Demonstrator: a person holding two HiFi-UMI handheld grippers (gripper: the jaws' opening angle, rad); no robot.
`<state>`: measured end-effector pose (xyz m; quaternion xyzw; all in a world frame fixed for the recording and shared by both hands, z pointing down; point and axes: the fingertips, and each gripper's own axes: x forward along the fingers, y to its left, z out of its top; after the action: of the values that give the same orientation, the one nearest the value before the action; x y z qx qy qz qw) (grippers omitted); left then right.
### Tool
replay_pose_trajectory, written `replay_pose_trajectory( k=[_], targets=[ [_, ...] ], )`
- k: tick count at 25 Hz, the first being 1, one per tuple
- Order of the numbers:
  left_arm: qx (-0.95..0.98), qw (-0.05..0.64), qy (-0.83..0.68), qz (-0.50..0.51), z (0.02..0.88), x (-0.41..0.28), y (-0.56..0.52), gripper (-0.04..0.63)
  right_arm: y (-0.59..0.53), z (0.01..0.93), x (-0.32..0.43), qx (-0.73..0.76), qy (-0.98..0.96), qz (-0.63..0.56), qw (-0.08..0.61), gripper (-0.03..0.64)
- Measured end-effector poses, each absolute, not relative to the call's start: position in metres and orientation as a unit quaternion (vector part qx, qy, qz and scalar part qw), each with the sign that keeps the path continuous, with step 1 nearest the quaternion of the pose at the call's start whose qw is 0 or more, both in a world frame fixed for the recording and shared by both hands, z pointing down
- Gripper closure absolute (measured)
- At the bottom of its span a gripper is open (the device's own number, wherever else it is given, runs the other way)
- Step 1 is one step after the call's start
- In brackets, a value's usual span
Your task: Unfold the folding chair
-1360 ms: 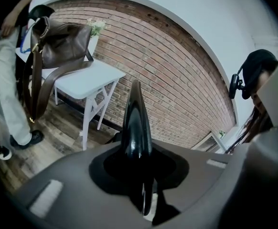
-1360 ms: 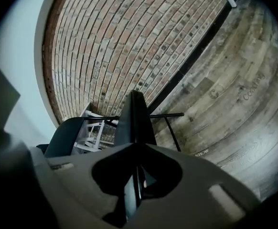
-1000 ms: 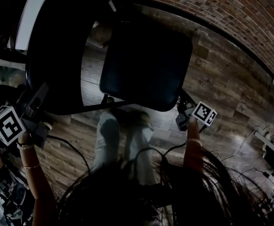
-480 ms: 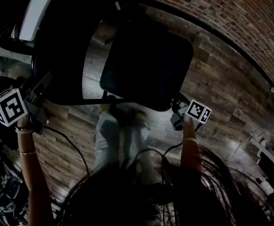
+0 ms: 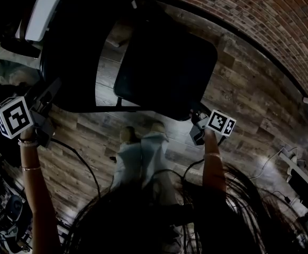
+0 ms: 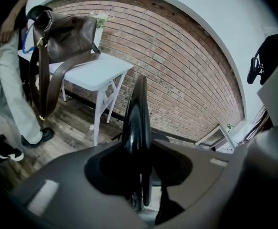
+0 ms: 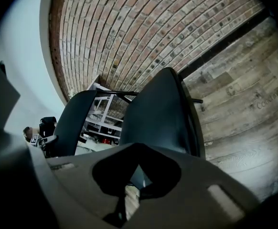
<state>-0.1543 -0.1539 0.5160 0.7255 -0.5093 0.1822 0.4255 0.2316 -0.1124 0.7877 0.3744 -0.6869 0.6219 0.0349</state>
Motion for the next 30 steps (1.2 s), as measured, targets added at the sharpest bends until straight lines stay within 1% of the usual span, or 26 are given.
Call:
replay_pose_trajectory(
  k=[4,11,17,22,25,30],
  targets=[
    [0.725,0.412,-0.518,0.192,0.514,-0.16,-0.152,0.444,-0.109,0.784,0.23,0.377,-0.687,0.62,0.039,0.617],
    [0.729,0.419,-0.511,0.179,0.511,-0.166,-0.14,0.426,-0.1,0.772,0.218,0.389,-0.694,0.605,0.048,0.617],
    [0.74,0.428,-0.493,0.163,0.51,-0.169,-0.12,0.434,-0.088,0.752,0.207,0.402,-0.703,0.585,0.053,0.617],
    [0.748,0.422,-0.488,0.156,0.505,-0.17,-0.103,0.437,-0.069,0.733,0.2,0.41,-0.709,0.571,0.061,0.617],
    [0.752,0.428,-0.481,0.143,0.499,-0.164,-0.091,0.446,-0.059,0.718,0.197,0.417,-0.713,0.56,0.062,0.617],
    [0.756,0.424,-0.482,0.127,0.485,-0.151,-0.069,0.492,-0.046,0.685,0.193,0.429,-0.727,0.532,0.066,0.617]
  ],
)
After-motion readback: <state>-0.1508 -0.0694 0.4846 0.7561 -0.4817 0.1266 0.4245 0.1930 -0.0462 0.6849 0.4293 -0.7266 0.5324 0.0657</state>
